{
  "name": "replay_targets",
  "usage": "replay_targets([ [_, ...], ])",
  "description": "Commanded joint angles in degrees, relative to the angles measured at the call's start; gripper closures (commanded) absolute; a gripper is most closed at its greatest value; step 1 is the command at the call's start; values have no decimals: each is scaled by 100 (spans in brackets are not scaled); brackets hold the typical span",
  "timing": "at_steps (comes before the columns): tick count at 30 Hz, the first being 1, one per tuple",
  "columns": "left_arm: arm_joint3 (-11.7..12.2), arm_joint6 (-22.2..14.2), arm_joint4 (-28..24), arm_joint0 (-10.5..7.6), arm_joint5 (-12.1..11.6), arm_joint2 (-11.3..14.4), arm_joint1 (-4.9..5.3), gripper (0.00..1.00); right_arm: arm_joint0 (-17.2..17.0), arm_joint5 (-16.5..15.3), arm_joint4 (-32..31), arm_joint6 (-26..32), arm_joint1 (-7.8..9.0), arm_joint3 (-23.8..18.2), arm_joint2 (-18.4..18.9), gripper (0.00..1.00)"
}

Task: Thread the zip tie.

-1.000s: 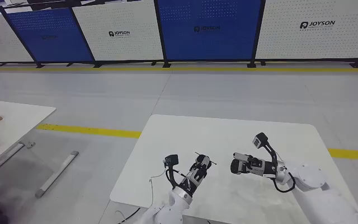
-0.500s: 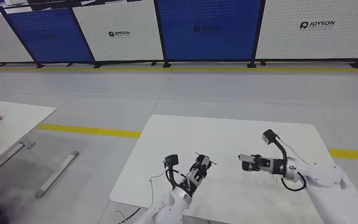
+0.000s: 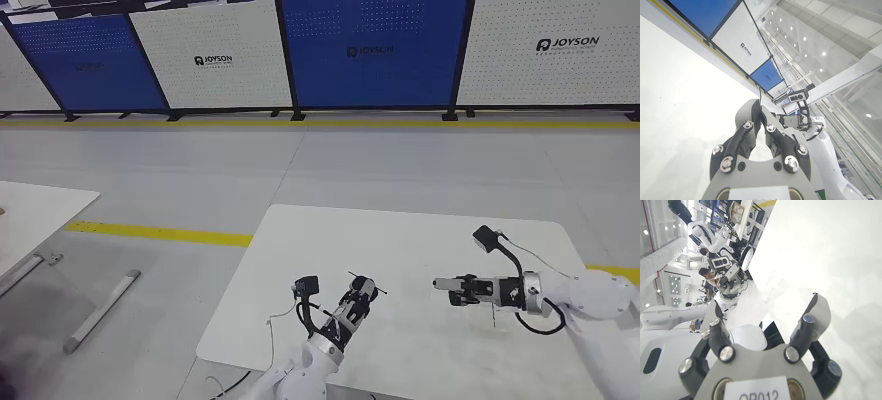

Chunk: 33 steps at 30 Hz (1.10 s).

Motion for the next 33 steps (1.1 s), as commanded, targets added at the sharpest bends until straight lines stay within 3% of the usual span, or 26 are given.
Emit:
replay_targets([
  [1, 0, 0, 0, 0, 0, 0, 0, 100, 0, 0, 0, 0, 0, 0, 0, 0],
  [3, 0, 0, 0, 0, 0, 0, 0, 100, -32, 48, -57, -147, 4, 9, 18, 0],
  [6, 0, 0, 0, 0, 0, 0, 0, 100, -92, 282, -989, -661, 83, -239, 152, 0],
  [10, 0, 0, 0, 0, 0, 0, 0, 100, -85, 752, -1813, -503, 205, -590, 370, 0],
  [14, 0, 0, 0, 0, 0, 0, 0, 100, -8, 931, -2326, -122, 290, -771, 474, 0],
  [17, 0, 0, 0, 0, 0, 0, 0, 100, 104, 1519, -3251, -511, 303, -754, 361, 0],
  [29, 0, 0, 0, 0, 0, 0, 0, 100, 62, 1509, -3359, -556, 307, -730, 326, 0],
  [33, 0, 0, 0, 0, 0, 0, 0, 100, 335, 1602, -3748, 205, 309, -561, 71, 0],
])
